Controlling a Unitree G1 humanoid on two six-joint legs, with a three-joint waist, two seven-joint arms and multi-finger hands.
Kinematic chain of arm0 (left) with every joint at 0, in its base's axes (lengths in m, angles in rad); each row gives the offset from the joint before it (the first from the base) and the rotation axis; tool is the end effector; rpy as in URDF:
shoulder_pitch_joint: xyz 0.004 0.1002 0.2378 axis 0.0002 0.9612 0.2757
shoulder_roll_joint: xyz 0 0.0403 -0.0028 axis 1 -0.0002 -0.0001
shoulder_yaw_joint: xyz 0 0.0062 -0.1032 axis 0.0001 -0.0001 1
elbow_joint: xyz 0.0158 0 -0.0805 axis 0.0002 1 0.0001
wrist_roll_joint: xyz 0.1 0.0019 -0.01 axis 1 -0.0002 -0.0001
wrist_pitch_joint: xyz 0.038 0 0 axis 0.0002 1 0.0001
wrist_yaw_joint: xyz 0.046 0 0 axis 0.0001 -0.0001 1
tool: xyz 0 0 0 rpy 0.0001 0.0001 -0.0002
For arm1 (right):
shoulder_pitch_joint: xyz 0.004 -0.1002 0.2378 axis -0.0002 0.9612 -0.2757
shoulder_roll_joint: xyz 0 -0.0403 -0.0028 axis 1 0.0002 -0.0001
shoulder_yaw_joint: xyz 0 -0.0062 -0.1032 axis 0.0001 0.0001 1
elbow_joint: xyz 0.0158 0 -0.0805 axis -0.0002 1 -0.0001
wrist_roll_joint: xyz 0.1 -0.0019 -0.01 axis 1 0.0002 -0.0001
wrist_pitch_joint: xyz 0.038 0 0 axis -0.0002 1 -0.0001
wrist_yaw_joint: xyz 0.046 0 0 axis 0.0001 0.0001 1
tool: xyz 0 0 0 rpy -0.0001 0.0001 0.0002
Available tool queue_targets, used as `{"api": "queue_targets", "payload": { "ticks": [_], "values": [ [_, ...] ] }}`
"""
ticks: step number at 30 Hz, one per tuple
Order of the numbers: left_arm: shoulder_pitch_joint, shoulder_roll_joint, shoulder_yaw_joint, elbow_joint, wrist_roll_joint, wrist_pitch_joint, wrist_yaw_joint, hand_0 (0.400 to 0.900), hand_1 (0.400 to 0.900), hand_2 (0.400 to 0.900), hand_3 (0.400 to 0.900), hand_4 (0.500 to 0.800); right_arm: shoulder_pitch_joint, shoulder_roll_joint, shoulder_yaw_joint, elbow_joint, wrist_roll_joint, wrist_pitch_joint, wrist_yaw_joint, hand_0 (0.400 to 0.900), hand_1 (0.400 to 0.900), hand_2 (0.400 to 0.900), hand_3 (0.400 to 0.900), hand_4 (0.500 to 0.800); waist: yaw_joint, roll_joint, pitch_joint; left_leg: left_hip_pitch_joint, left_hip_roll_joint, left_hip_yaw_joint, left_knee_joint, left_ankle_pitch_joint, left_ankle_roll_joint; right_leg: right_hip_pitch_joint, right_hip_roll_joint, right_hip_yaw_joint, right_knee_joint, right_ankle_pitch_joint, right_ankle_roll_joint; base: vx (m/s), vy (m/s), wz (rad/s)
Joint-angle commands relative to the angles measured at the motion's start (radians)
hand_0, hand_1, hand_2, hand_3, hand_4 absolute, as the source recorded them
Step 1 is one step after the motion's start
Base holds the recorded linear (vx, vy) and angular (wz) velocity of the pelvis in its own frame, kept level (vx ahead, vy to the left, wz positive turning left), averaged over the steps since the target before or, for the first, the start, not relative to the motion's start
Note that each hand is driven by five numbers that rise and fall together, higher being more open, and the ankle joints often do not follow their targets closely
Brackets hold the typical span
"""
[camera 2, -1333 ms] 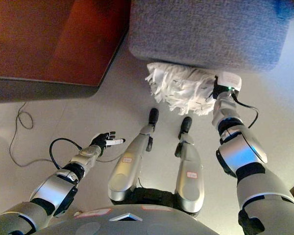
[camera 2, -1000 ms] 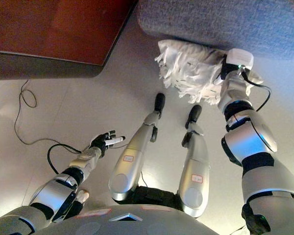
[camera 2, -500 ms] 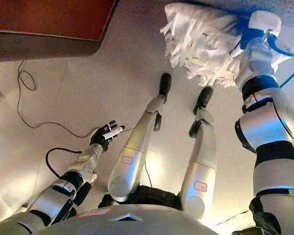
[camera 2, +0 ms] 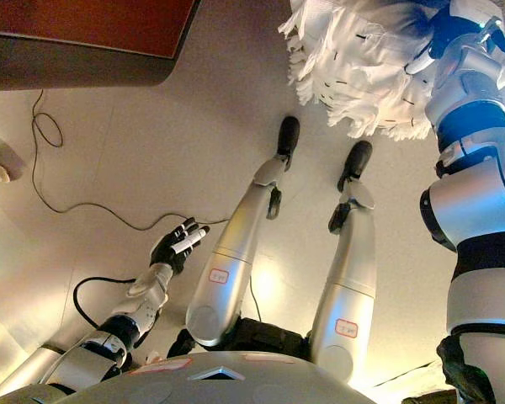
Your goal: Pick up the pillow and put it on the sofa.
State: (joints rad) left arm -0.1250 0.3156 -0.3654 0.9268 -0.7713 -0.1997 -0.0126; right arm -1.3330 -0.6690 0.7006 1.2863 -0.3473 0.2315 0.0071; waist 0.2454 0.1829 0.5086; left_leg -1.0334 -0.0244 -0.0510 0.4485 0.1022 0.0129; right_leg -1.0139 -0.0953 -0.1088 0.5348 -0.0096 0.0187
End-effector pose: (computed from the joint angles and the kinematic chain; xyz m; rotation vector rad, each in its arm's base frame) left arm 0.1641 0.2103 -0.0734 -0.2276 0.6455 0.1451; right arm 0.3624 -0.2641 0.2375 -1.3615 0.3011 -0.3440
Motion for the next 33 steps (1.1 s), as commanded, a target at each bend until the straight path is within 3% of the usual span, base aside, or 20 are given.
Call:
{"api": "queue_targets", "payload": {
  "ticks": [1, 9, 17, 25, 31, 33],
  "values": [
    [0.082, 0.012, -0.009, 0.002, -0.038, -0.032, 0.004, 0.900, 0.900, 0.900, 0.900, 0.800, -0.105, -0.084, 0.082, -0.041, 0.040, -0.065, -0.018, 0.400, 0.400, 0.400, 0.400, 0.500, 0.014, 0.164, 0.011, 0.053, 0.002, 0.006, -0.174, 0.111, -0.076, 0.055, 0.053, -0.049, 0.135, -0.196, -0.045, -0.01, 0.010, -0.09],
    [0.090, 0.020, -0.004, -0.014, -0.061, -0.033, 0.005, 0.900, 0.900, 0.900, 0.900, 0.800, -0.146, -0.101, 0.090, -0.050, 0.052, -0.075, -0.035, 0.400, 0.400, 0.400, 0.400, 0.500, 0.017, 0.163, 0.011, 0.073, 0.002, 0.005, -0.192, 0.113, -0.077, 0.080, 0.063, -0.059, 0.104, -0.194, -0.045, -0.02, 0.005, -0.06],
    [0.080, 0.032, 0.005, -0.013, -0.073, -0.021, 0.009, 0.900, 0.900, 0.900, 0.900, 0.800, -0.149, -0.094, 0.101, -0.088, 0.082, -0.107, 0.000, 0.400, 0.400, 0.400, 0.400, 0.500, 0.010, 0.138, 0.011, 0.113, 0.002, -0.002, -0.205, 0.100, -0.075, 0.126, 0.076, -0.060, 0.065, -0.188, -0.046, -0.02, -0.014, -0.05],
    [0.086, 0.055, 0.044, 0.024, -0.010, -0.005, -0.013, 0.900, 0.900, 0.900, 0.900, 0.800, -0.064, -0.102, 0.112, -0.174, 0.104, -0.225, 0.122, 0.400, 0.400, 0.400, 0.400, 0.500, -0.033, 0.039, 0.011, 0.300, 0.000, 0.014, -0.280, 0.078, -0.073, 0.340, 0.094, -0.069, -0.102, -0.123, -0.031, -0.01, -0.059, -0.07],
    [0.068, 0.074, 0.076, 0.086, 0.051, 0.041, 0.003, 0.900, 0.900, 0.900, 0.900, 0.800, 0.008, -0.162, 0.095, -0.315, 0.148, -0.266, 0.209, 0.400, 0.400, 0.400, 0.400, 0.500, -0.081, -0.038, 0.011, 0.517, 0.010, 0.023, -0.349, 0.059, -0.064, 0.534, 0.085, -0.070, -0.208, -0.076, -0.007, 0.03, -0.059, -0.01],
    [0.061, 0.081, 0.099, 0.105, 0.084, 0.076, 0.014, 0.900, 0.900, 0.900, 0.900, 0.800, 0.048, -0.187, 0.073, -0.384, 0.186, -0.263, 0.254, 0.400, 0.400, 0.400, 0.400, 0.500, -0.095, -0.068, 0.011, 0.614, 0.016, 0.029, -0.378, 0.047, -0.059, 0.618, 0.076, -0.067, -0.244, -0.061, 0.007, 0.10, -0.060, 0.04]
  ]
}}
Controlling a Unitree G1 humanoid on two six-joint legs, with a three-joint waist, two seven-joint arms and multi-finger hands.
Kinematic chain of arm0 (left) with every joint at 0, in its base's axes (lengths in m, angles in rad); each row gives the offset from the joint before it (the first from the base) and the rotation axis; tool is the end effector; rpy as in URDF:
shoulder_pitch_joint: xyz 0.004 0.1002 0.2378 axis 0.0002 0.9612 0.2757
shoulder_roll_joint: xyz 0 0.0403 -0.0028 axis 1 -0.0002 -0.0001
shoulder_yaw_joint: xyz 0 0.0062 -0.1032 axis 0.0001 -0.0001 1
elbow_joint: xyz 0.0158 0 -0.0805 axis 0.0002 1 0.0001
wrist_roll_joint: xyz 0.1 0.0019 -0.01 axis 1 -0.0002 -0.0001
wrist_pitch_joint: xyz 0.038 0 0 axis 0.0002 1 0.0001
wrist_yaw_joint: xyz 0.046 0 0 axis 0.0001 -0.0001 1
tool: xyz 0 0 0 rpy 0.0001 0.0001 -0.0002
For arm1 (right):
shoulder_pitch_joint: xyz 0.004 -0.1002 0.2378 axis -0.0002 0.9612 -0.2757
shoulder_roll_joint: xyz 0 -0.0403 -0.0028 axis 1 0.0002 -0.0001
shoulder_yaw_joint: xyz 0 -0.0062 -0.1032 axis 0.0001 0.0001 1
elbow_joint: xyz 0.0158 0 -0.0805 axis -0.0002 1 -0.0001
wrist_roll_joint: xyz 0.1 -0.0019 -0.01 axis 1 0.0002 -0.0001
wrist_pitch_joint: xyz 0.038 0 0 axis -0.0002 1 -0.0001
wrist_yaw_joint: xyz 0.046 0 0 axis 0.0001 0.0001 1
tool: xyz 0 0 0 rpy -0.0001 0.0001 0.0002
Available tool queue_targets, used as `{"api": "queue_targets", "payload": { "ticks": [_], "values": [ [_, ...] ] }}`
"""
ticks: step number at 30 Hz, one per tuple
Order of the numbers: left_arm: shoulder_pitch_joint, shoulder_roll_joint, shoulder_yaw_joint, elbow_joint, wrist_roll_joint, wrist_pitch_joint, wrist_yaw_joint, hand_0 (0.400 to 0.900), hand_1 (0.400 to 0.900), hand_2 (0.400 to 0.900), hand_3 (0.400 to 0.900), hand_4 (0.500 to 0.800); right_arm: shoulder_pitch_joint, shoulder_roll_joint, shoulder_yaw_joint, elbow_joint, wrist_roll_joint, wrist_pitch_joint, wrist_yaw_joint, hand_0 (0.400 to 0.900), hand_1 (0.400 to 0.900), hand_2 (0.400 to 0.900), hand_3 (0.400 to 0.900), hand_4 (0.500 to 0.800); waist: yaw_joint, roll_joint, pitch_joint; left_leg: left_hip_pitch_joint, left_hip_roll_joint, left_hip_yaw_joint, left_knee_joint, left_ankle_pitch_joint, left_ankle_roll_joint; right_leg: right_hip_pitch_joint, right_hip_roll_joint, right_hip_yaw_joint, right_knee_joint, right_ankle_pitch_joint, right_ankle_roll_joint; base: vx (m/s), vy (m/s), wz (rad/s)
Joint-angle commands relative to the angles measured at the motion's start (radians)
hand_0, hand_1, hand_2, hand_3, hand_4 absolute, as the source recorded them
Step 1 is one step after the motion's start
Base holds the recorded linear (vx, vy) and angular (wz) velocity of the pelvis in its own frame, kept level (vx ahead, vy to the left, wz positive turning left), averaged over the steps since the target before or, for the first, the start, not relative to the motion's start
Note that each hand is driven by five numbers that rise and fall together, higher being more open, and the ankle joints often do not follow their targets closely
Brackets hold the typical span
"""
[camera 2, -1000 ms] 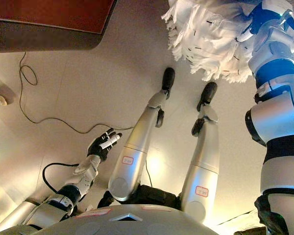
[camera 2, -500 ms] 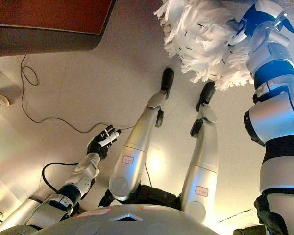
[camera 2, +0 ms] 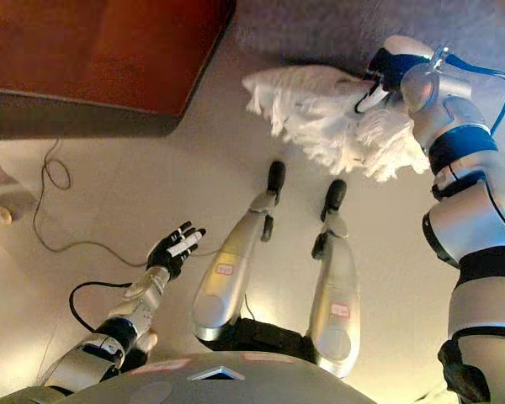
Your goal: Pick up the pillow and put it on the sofa.
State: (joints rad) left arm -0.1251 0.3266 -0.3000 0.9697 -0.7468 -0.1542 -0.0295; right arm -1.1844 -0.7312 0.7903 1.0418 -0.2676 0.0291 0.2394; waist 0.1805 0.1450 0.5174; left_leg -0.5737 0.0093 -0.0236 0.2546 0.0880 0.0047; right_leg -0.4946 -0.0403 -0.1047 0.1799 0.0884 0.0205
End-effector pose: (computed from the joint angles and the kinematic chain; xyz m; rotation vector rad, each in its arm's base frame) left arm 0.1595 0.2238 -0.0757 -0.2261 0.6975 0.1938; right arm 0.3591 -0.2474 0.2097 -1.4130 0.2421 0.1330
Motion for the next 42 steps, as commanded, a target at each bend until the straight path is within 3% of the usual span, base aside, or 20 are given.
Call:
{"api": "queue_targets", "payload": {
  "ticks": [1, 9, 17, 21, 26, 33, 42],
  "values": [
    [0.060, 0.074, 0.042, 0.072, 0.075, 0.045, 0.032, 0.900, 0.900, 0.900, 0.900, 0.800, -0.086, -0.141, -0.029, -0.173, 0.126, -0.055, 0.050, 0.400, 0.400, 0.400, 0.400, 0.500, -0.035, -0.043, -0.005, 0.190, -0.013, 0.005, -0.200, 0.059, -0.050, 0.133, 0.020, -0.070, 0.087, -0.149, 0.010, 0.17, -0.075, 0.06],
    [0.115, 0.091, 0.113, 0.191, 0.234, 0.142, 0.039, 0.900, 0.900, 0.900, 0.900, 0.800, 0.140, -0.232, -0.179, -0.409, 0.237, -0.053, 0.259, 0.400, 0.400, 0.400, 0.400, 0.500, -0.075, -0.147, -0.203, 0.405, 0.012, 0.016, -0.322, 0.037, -0.050, 0.355, 0.011, -0.088, -0.069, -0.111, 0.038, 0.25, -0.062, 0.09],
    [0.179, 0.072, 0.174, 0.279, 0.356, 0.171, 0.032, 0.900, 0.900, 0.900, 0.900, 0.800, 0.188, -0.301, -0.276, -0.495, 0.388, -0.003, 0.391, 0.400, 0.400, 0.400, 0.400, 0.500, -0.085, -0.216, -0.360, 0.505, 0.011, 0.014, -0.341, 0.013, -0.044, 0.473, 0.013, -0.083, -0.130, -0.092, 0.045, 0.23, -0.009, 0.06],
    [0.189, 0.064, 0.175, 0.316, 0.375, 0.171, 0.027, 0.900, 0.900, 0.900, 0.900, 0.800, 0.108, -0.324, -0.274, -0.427, 0.482, 0.018, 0.366, 0.400, 0.400, 0.400, 0.400, 0.500, -0.083, -0.241, -0.397, 0.529, 0.012, 0.020, -0.342, 0.001, -0.048, 0.506, 0.002, -0.079, -0.171, -0.067, 0.056, 0.13, -0.004, 0.05],
    [0.192, 0.056, 0.167, 0.348, 0.372, 0.169, 0.023, 0.900, 0.900, 0.900, 0.900, 0.800, -0.065, -0.337, -0.193, -0.279, 0.551, 0.047, 0.336, 0.400, 0.400, 0.400, 0.400, 0.500, -0.077, -0.257, -0.433, 0.548, 0.012, 0.025, -0.342, -0.011, -0.048, 0.517, -0.009, -0.075, -0.198, -0.039, 0.069, 0.10, 0.000, 0.03],
    [0.204, 0.054, 0.161, 0.394, 0.361, 0.158, 0.010, 0.900, 0.900, 0.900, 0.900, 0.800, -0.223, -0.291, -0.149, -0.028, 0.607, 0.112, 0.295, 0.400, 0.400, 0.400, 0.400, 0.500, -0.044, -0.260, -0.454, 0.556, 0.007, 0.011, -0.342, -0.022, -0.043, 0.529, -0.015, -0.085, -0.214, -0.034, 0.072, 0.09, -0.007, 0.11],
    [0.196, 0.097, 0.171, 0.395, 0.347, 0.131, -0.013, 0.900, 0.900, 0.900, 0.900, 0.800, -0.299, -0.232, -0.137, 0.116, 0.678, 0.185, 0.204, 0.400, 0.400, 0.400, 0.400, 0.500, 0.008, -0.253, -0.386, 0.496, 0.003, -0.021, -0.342, -0.016, -0.034, 0.488, -0.024, -0.115, -0.219, -0.034, 0.072, -0.01, -0.051, 0.19]
  ]
}}
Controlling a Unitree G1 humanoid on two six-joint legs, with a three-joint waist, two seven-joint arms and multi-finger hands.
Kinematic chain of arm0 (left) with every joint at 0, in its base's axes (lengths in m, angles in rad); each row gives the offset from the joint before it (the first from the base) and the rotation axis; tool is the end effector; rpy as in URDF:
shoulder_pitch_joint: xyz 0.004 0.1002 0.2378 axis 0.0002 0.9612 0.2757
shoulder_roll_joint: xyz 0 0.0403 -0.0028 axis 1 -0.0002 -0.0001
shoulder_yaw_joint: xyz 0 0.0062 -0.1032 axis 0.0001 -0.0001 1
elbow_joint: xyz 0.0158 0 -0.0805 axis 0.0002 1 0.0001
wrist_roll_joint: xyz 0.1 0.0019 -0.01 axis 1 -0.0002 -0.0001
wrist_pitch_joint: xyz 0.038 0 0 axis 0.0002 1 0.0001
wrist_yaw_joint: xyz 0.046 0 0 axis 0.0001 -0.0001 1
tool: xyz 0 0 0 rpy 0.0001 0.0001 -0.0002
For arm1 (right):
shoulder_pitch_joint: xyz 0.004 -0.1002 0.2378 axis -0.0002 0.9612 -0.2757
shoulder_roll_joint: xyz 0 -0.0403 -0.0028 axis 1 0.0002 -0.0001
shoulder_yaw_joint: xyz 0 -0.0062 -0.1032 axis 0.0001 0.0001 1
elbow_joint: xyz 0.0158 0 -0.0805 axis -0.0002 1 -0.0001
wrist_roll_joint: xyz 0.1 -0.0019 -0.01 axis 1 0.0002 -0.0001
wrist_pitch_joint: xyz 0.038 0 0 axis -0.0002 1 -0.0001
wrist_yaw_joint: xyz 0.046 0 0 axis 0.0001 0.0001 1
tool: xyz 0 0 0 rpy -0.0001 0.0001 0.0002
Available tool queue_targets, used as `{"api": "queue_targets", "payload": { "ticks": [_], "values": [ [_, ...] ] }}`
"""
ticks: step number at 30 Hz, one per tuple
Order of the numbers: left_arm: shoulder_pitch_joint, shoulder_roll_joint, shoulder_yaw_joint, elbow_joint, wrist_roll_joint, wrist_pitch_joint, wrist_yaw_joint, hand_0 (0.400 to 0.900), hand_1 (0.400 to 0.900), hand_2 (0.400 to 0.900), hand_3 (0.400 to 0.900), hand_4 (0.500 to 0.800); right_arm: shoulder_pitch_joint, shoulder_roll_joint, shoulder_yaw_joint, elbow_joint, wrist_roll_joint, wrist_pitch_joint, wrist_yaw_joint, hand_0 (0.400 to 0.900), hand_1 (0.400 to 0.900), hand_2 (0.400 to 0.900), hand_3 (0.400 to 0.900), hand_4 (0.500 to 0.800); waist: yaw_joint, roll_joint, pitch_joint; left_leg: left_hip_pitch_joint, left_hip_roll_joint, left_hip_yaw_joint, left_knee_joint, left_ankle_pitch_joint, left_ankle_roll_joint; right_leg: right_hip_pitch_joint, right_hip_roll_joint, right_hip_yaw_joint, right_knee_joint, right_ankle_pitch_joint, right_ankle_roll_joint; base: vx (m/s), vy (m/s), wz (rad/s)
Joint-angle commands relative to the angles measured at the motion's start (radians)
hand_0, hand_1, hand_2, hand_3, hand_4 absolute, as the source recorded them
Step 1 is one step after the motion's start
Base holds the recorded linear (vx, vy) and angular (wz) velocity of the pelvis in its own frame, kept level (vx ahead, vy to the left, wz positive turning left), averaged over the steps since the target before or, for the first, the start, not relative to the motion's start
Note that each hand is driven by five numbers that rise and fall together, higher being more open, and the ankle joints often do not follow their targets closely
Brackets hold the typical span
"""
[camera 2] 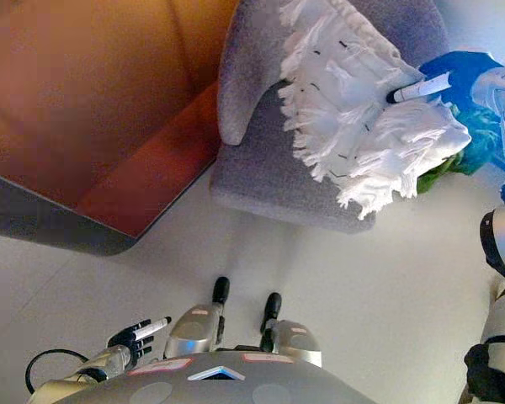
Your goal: Pick up the pillow and put it on the sofa.
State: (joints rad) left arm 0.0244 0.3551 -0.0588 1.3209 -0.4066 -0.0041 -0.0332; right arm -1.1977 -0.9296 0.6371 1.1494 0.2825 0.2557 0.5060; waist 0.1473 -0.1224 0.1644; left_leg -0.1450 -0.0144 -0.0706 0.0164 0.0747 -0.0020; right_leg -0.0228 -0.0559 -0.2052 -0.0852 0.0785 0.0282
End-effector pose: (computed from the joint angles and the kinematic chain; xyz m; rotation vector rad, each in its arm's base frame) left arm 0.0466 0.2724 -0.1060 -0.0237 1.2620 0.4225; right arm 0.3244 -0.3349 0.2377 -0.6489 0.4742 0.0044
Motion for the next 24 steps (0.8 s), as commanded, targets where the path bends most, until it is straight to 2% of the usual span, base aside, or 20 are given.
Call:
{"api": "queue_targets", "payload": {
  "ticks": [1, 7, 16, 20, 23, 24],
  "values": [
    [0.043, 0.071, -0.072, 0.039, 0.004, -0.024, -0.012, 0.900, 0.900, 0.900, 0.900, 0.800, -0.291, -0.028, 0.020, 0.009, 0.141, -0.039, -0.076, 0.400, 0.400, 0.400, 0.400, 0.500, 0.045, 0.018, -0.020, 0.057, 0.026, 0.022, -0.104, 0.000, -0.026, 0.007, -0.010, -0.017, 0.047, -0.024, 0.064, -0.12, -0.044, 0.16],
    [0.022, 0.067, -0.099, 0.005, -0.029, -0.035, -0.024, 0.900, 0.900, 0.900, 0.900, 0.800, -0.290, -0.009, -0.006, 0.021, 0.233, -0.052, -0.092, 0.400, 0.400, 0.400, 0.400, 0.500, 0.058, 0.047, 0.043, 0.005, 0.022, 0.007, -0.104, 0.008, -0.024, -0.038, -0.024, -0.037, 0.050, -0.027, 0.061, -0.08, -0.010, 0.12],
    [-0.029, 0.057, -0.148, -0.032, -0.078, -0.033, -0.020, 0.900, 0.900, 0.900, 0.900, 0.800, -0.290, -0.003, -0.033, 0.062, 0.231, -0.075, -0.139, 0.400, 0.400, 0.400, 0.400, 0.500, 0.062, 0.103, 0.106, -0.052, 0.013, 0.000, -0.104, 0.019, -0.030, -0.103, -0.043, -0.063, 0.065, -0.033, 0.056, -0.06, 0.028, 0.07],
    [-0.045, 0.050, -0.167, -0.045, -0.109, -0.044, -0.016, 0.900, 0.900, 0.900, 0.900, 0.800, -0.303, -0.023, -0.030, 0.072, 0.212, -0.076, -0.193, 0.400, 0.400, 0.400, 0.400, 0.500, 0.057, 0.128, 0.130, -0.072, 0.008, 0.001, -0.104, 0.025, -0.035, -0.127, -0.053, -0.065, 0.072, -0.035, 0.057, -0.07, 0.035, 0.02],
    [-0.052, 0.042, -0.180, -0.055, -0.134, -0.052, -0.014, 0.900, 0.900, 0.900, 0.900, 0.800, -0.311, -0.043, -0.028, 0.082, 0.191, -0.079, -0.274, 0.400, 0.400, 0.400, 0.400, 0.500, 0.051, 0.147, 0.144, -0.081, 0.004, 0.001, -0.104, 0.029, -0.037, -0.143, -0.060, -0.068, 0.081, -0.037, 0.058, -0.06, 0.043, 0.00],
    [-0.055, 0.040, -0.186, -0.057, -0.142, -0.050, -0.015, 0.900, 0.900, 0.900, 0.900, 0.800, -0.314, -0.047, -0.029, 0.086, 0.184, -0.074, -0.303, 0.776, 0.776, 0.776, 0.776, 0.726, 0.048, 0.153, 0.145, -0.081, 0.003, 0.003, -0.104, 0.031, -0.038, -0.146, -0.062, -0.069, 0.084, -0.038, 0.057, -0.05, 0.048, -0.02]
  ]
}}
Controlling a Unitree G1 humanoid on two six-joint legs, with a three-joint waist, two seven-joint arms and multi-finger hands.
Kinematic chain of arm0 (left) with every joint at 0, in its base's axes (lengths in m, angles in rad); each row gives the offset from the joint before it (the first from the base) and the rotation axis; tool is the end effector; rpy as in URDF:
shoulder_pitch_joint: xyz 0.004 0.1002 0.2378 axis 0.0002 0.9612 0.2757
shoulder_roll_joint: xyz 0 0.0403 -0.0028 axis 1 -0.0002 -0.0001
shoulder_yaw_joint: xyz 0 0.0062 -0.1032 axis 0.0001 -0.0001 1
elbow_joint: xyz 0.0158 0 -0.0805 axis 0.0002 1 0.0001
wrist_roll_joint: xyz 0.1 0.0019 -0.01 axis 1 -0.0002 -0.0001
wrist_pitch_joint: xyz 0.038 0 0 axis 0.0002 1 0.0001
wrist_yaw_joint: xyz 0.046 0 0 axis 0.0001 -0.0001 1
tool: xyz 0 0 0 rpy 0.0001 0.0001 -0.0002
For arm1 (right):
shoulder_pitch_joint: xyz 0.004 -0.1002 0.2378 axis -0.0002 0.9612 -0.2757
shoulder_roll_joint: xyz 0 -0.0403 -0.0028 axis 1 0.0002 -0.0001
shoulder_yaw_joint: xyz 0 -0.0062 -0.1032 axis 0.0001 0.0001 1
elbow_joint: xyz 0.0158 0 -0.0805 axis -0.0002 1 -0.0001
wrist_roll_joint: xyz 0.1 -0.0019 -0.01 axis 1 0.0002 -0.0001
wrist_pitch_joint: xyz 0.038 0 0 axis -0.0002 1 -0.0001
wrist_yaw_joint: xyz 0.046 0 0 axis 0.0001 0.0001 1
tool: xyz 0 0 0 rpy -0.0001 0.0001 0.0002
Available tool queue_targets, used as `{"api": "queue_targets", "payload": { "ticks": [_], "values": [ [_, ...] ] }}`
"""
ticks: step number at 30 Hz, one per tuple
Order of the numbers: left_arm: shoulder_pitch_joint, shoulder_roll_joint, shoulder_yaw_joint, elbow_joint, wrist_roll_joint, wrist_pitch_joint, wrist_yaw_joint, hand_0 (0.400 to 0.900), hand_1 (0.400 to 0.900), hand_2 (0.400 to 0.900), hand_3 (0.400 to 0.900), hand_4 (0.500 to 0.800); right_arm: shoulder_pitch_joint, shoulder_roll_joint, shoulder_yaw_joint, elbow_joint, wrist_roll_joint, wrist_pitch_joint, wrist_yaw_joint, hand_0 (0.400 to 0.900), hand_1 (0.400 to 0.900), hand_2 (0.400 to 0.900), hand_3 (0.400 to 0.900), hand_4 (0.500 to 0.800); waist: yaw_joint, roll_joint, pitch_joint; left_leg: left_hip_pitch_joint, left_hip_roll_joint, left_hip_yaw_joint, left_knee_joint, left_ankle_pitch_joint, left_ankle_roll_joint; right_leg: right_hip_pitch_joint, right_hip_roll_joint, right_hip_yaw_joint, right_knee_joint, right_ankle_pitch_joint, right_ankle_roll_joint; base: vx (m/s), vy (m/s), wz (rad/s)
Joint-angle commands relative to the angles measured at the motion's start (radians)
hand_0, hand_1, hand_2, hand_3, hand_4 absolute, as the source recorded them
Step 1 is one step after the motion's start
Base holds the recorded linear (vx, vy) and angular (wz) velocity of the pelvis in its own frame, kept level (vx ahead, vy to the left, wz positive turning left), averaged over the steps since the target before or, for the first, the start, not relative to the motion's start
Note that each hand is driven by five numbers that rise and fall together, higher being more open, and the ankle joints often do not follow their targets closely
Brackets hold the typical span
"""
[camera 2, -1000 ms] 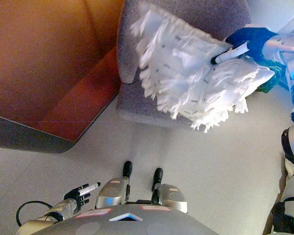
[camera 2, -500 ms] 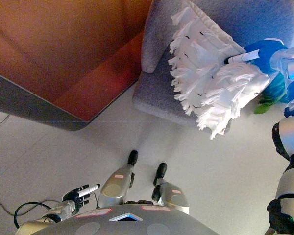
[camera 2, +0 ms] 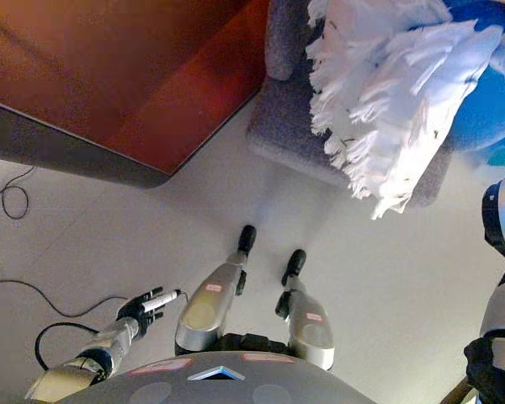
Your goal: Pick up the pillow and put it on the sofa.
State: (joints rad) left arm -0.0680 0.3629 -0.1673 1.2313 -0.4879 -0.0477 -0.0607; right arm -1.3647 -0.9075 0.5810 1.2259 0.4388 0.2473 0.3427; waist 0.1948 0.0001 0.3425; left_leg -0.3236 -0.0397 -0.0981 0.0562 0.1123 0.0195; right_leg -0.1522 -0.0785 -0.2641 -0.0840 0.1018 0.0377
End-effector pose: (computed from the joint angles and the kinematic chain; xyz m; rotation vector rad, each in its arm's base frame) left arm 0.0982 0.2644 -0.0969 -0.0304 1.0637 0.2984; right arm 0.3305 -0.3248 0.2816 -0.4583 0.2143 -0.1499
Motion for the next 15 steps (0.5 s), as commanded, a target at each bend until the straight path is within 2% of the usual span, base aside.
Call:
{"api": "queue_targets", "payload": {
  "ticks": [1, 5, 15],
  "values": [
    [0.034, 0.029, -0.080, 0.030, -0.064, -0.003, 0.010, 0.900, 0.900, 0.900, 0.900, 0.800, -0.146, -0.075, 0.021, 0.013, -0.001, -0.059, -0.159, 0.900, 0.900, 0.900, 0.900, 0.800, -0.003, 0.034, -0.030, 0.097, 0.028, 0.033, -0.143, -0.007, -0.060, -0.020, -0.043, -0.011, 0.086, -0.062, 0.048, -0.04, 0.044, -0.02],
    [0.022, 0.022, -0.095, 0.029, -0.082, -0.008, 0.009, 0.900, 0.900, 0.900, 0.900, 0.800, -0.156, -0.097, 0.043, 0.024, -0.046, -0.007, -0.214, 0.900, 0.900, 0.900, 0.900, 0.800, -0.015, 0.043, -0.028, 0.093, 0.026, 0.039, -0.143, -0.003, -0.063, -0.029, -0.048, -0.011, 0.090, -0.062, 0.048, -0.05, 0.027, -0.05],
    [0.020, 0.032, -0.085, 0.041, -0.073, -0.012, 0.009, 0.900, 0.900, 0.900, 0.900, 0.800, -0.132, -0.161, 0.044, 0.054, -0.081, 0.035, -0.180, 0.900, 0.900, 0.900, 0.900, 0.800, -0.038, 0.027, -0.052, 0.116, 0.038, 0.058, -0.143, -0.012, -0.065, -0.018, -0.044, 0.003, 0.086, -0.060, 0.049, -0.01, -0.022, -0.08]
  ]
}}
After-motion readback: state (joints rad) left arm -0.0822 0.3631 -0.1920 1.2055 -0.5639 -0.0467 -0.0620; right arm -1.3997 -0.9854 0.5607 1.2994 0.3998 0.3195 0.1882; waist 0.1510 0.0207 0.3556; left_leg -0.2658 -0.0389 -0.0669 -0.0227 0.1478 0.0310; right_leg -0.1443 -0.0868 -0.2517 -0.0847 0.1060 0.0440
